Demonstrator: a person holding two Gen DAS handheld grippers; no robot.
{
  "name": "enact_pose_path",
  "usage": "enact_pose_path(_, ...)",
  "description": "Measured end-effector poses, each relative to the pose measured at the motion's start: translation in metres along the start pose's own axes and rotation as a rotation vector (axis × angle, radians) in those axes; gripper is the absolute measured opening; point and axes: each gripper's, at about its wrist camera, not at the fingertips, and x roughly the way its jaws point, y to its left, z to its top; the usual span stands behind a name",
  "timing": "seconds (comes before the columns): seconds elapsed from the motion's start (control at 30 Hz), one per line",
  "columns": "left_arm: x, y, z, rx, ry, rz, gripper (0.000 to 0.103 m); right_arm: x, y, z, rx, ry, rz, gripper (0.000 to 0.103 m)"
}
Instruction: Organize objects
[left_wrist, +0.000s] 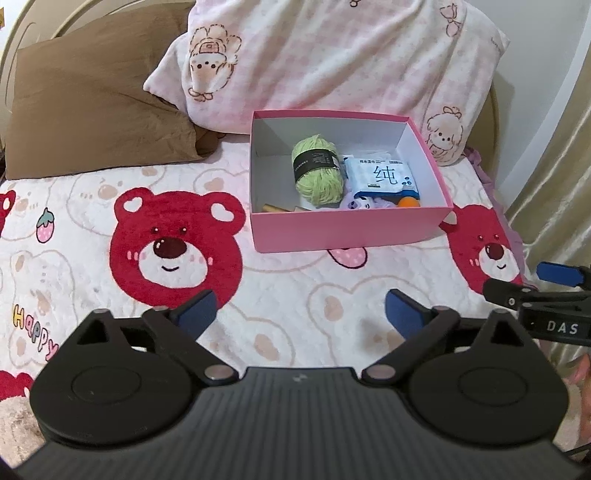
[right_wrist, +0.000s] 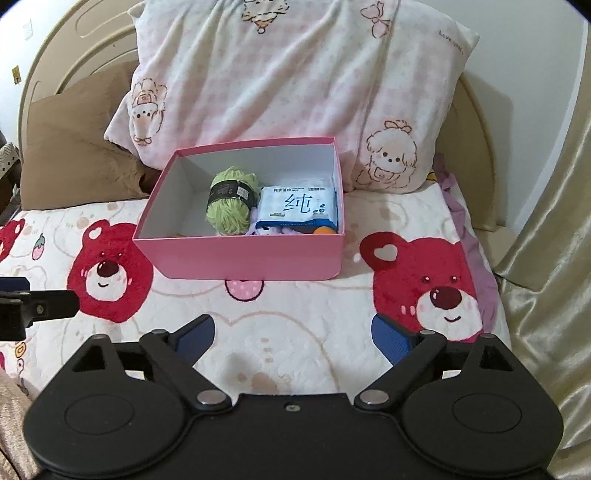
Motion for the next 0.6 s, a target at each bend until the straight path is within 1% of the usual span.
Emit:
enact_pose_path(0.13, 0.0013, 0.0036, -0.0004, -0.023, 0.027, 0.019, 0.103, -0.0027, 0.0026, -0.0011, -0.012, -0.002, -0.002, 0.094)
enact_pose_path(0.27, 0.0032, 0.0046, -0.0017, -0.026, 0.050, 0.055, 0.103, -0.0066, 0.0049, -0.0018, -0.021, -0.002, -0.010, 0.094)
enact_pose_path(0.43, 0.0045, 0.0060, -0.0020, -0.037, 0.083, 0.067, 0.103, -0.0078, 0.0055, -0.0020, -0.023, 0.017, -0.011, 0.094)
enact_pose_path(0.6, 0.0002, 0.0027, -0.0027, -0.011, 0.093, 0.071, 0.103, -0.0084, 0.0076, -0.0035, -0.026, 0.031, -0.014, 0.094)
